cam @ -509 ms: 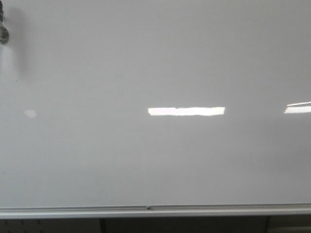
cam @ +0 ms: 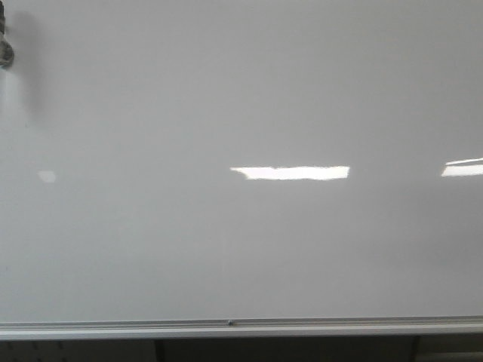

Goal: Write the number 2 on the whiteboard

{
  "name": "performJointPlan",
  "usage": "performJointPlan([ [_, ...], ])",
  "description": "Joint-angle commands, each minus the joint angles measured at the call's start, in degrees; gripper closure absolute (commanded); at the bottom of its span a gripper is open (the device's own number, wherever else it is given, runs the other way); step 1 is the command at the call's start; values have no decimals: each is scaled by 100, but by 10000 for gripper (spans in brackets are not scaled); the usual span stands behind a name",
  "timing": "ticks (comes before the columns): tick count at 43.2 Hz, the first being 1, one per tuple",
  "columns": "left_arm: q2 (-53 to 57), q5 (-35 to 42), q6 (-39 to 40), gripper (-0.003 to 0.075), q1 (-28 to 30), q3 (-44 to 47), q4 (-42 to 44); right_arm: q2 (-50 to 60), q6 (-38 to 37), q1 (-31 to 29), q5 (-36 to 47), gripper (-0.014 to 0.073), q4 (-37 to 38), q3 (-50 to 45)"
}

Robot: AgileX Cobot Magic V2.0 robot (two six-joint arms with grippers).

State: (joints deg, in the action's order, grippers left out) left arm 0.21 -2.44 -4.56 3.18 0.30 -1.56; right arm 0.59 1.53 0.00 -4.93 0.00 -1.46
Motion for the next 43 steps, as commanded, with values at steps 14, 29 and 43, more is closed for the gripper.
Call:
performJointPlan([
  [14, 149, 1019, 100, 741, 17, 198, -205, 105, 22, -27, 823, 659, 0, 92],
  [29, 137, 921, 100, 741, 17, -1044, -285, -18, 22, -27, 94, 659, -133, 1577],
  [43, -593, -459, 100, 741, 17, -2870, -278, -1239, 22, -27, -1107, 659, -133, 3344],
])
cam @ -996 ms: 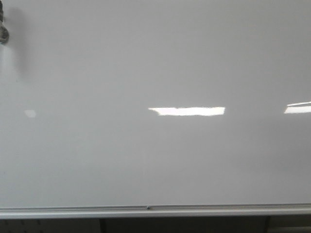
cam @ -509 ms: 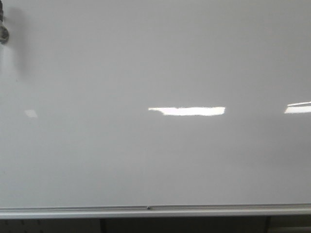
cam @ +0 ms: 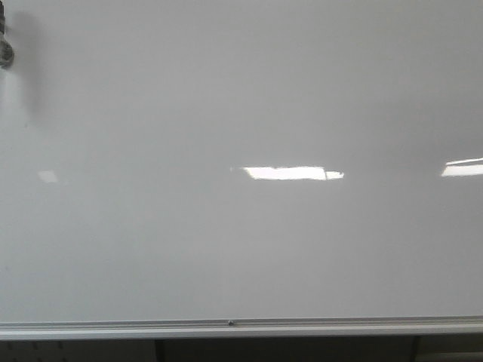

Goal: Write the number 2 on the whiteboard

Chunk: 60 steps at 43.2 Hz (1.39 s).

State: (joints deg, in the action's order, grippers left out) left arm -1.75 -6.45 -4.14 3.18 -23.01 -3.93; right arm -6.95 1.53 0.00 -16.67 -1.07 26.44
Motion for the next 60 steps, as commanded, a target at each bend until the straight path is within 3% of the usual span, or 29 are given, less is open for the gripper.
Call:
performJointPlan([
  [1, -496, -155, 58, 741, 17, -616, -41, -587, 22, -27, -11, 659, -27, 657],
  [13, -1961, -1650, 58, 741, 17, -1927, -41, -1824, 22, -27, -967, 659, -27, 1460],
  [25, -3033, -2375, 58, 741, 17, -1970, -41, -2799, 22, -27, -1398, 659, -27, 1434],
  [39, -3979, -2341, 58, 741, 17, -1970, -170, -3687, 38, -27, -1409, 651, -21, 1429],
  [43, -4143, -2341, 58, 727, 17, -1970, -179, -3778, 41, -27, -1420, 555, -21, 1429],
  [47, -4204, -2335, 58, 625, 17, -1970, -179, -3799, 56, -21, -1414, 335, -21, 1429],
  [52, -4204, -2311, 58, 362, 17, -1970, -179, -3799, 68, -21, -1414, 55, -21, 1429],
  [56, -4204, -2244, 58, 218, 17, -1970, -193, -3799, 68, -21, -1419, -14, -21, 1429],
  [60, -4234, -2223, 58, 185, -35, -1970, -193, -3799, 68, -21, -1419, -7, -21, 1429],
])
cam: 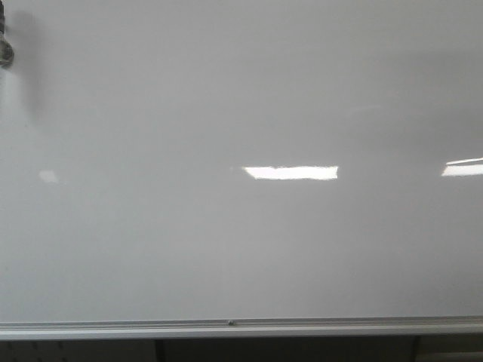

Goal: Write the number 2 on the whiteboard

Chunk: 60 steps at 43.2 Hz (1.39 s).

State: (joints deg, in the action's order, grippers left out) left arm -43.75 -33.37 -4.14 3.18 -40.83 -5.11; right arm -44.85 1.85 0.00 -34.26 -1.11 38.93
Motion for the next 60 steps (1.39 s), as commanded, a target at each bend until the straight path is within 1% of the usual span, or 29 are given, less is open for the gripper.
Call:
performJointPlan([
  [1, -50, 469, 58, 188, -76, -199, -75, -8, 35, -21, 339, -7, -18, 180],
  [7, -258, 483, 0, 188, -539, -288, -62, -8, 35, -21, 411, -7, -18, 180],
  [11, -473, 572, 0, 188, -721, -375, 38, -8, 35, -21, 478, -7, -18, 180],
  [22, -1422, 767, 336, 188, -581, -936, 0, -8, 35, -21, 322, -7, -18, 180],
  [40, -3073, 883, 358, 188, -522, -1974, -48, -8, 35, -21, 322, -7, -18, 180],
  [51, -3807, 1388, 358, 188, -522, -2267, -21, -8, 35, -21, 322, -7, -18, 180],
  [60, -4144, 1909, 358, 188, -522, -2269, -21, -8, 35, -21, 327, -7, -18, 180],
])
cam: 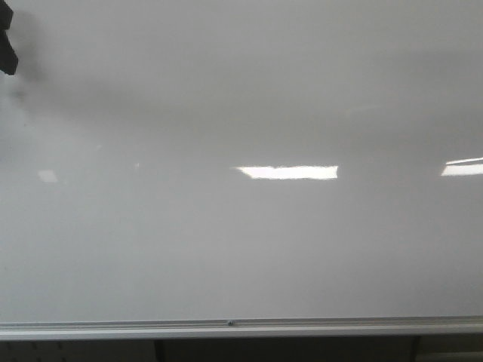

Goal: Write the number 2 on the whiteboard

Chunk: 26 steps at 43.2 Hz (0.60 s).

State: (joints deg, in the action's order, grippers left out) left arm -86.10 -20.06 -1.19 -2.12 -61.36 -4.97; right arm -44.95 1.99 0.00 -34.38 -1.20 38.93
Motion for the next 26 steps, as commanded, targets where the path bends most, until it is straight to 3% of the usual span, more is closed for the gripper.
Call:
performJointPlan([
  [1, 52, 601, 63, 188, 8, -216, -35, 1, 21, -21, 339, -7, -8, 180],
  [14, -238, 869, 63, 204, 8, -216, -35, 1, 21, -21, 339, -7, -8, 180],
  [26, -261, 885, 63, 489, 8, -216, -35, 1, 21, -21, 356, -7, -8, 180],
])
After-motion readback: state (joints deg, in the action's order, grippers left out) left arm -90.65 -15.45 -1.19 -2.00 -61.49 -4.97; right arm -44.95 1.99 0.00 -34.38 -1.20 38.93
